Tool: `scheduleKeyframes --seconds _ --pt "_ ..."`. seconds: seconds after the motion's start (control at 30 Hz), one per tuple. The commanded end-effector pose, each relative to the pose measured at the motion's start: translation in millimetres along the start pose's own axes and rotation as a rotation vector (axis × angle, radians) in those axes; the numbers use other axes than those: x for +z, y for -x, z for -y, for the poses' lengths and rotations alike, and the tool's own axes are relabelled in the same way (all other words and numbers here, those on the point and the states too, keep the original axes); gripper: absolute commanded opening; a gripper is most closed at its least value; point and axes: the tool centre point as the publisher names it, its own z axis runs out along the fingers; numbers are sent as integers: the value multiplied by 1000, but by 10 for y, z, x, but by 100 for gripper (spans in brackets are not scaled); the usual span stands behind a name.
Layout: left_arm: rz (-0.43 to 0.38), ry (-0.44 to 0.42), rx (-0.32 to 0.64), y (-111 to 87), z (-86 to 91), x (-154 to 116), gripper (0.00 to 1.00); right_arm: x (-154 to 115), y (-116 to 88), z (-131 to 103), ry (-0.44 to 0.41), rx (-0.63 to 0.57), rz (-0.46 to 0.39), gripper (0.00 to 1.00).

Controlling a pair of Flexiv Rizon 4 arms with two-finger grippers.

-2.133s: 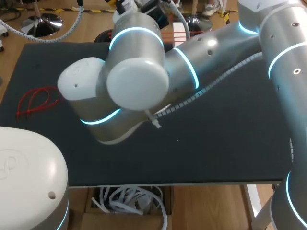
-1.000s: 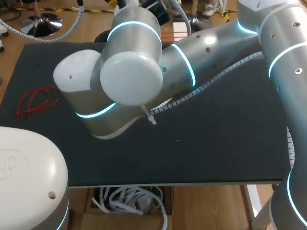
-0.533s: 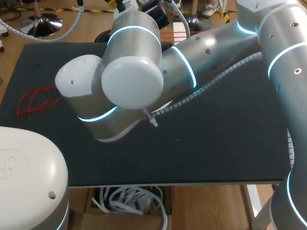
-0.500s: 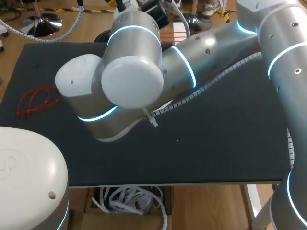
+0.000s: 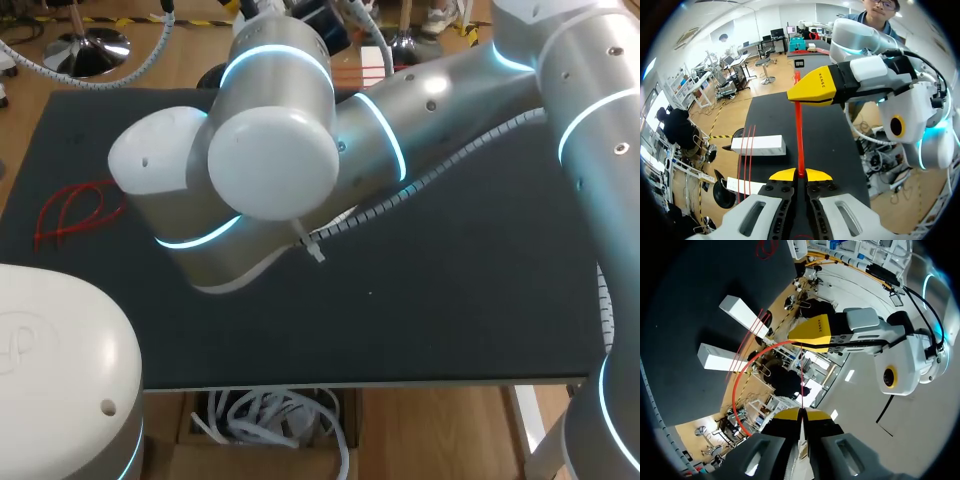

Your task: Grab the tape and strap the tape.

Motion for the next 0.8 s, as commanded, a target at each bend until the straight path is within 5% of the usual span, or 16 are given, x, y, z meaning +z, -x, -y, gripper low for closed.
scheduleKeyframes --seconds 0.03,0.8 --pt "0 3 -1 -3 5 -6 0 2 14 0 0 -6 -4 0" --pt "0 3 -1 -3 5 -6 0 31 5 31 5 -5 -18 0"
